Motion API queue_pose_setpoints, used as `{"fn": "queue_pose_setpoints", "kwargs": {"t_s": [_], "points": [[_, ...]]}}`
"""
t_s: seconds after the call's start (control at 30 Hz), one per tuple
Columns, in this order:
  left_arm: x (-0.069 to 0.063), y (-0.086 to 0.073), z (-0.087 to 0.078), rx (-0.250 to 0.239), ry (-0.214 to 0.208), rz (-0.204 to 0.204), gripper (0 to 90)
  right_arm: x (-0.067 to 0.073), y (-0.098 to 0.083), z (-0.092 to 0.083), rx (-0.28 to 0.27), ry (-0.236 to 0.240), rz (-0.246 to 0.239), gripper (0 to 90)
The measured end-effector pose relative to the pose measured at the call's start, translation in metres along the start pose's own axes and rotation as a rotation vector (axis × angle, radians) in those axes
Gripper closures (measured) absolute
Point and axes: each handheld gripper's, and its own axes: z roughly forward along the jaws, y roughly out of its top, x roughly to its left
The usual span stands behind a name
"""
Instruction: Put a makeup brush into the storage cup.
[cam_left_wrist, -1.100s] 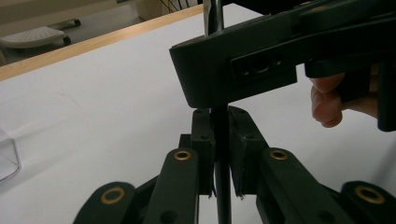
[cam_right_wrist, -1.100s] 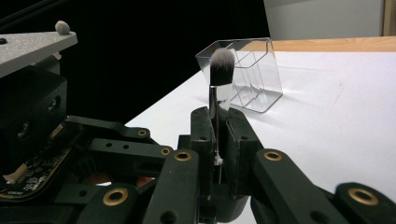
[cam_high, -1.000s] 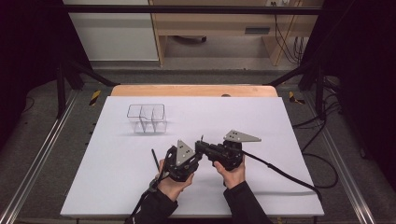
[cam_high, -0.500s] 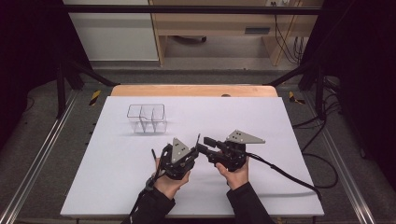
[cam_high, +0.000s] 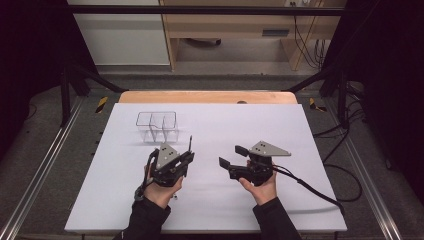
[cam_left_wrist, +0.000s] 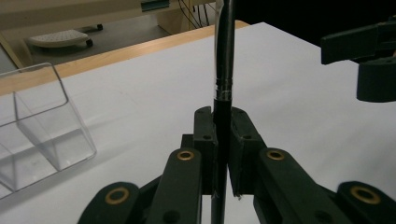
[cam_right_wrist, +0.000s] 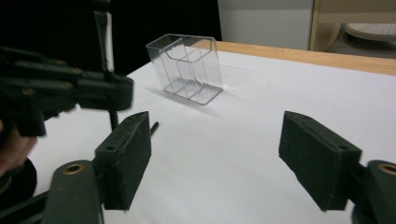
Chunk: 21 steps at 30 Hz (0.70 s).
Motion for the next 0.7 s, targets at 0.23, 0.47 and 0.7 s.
{"fn": "queue_pose_setpoints", "kwargs": {"t_s": [0.23,0.47,0.7], "points": [[0.022,0.005,-0.012,-0.018,0.011,-0.027,82.5,-0.009,-0.011,-0.008,0.056,-0.06,-0.016,13.7],[0.037,0.014,-0.019,-0.033,0.026,-0.026,82.4,-0.016,-0.02,-0.017,0.081,-0.108,-0.031,9.7],[0.051,0.026,-0.019,-0.034,0.045,-0.014,82.4,-0.022,-0.024,-0.024,0.098,-0.132,-0.028,8.2]]}}
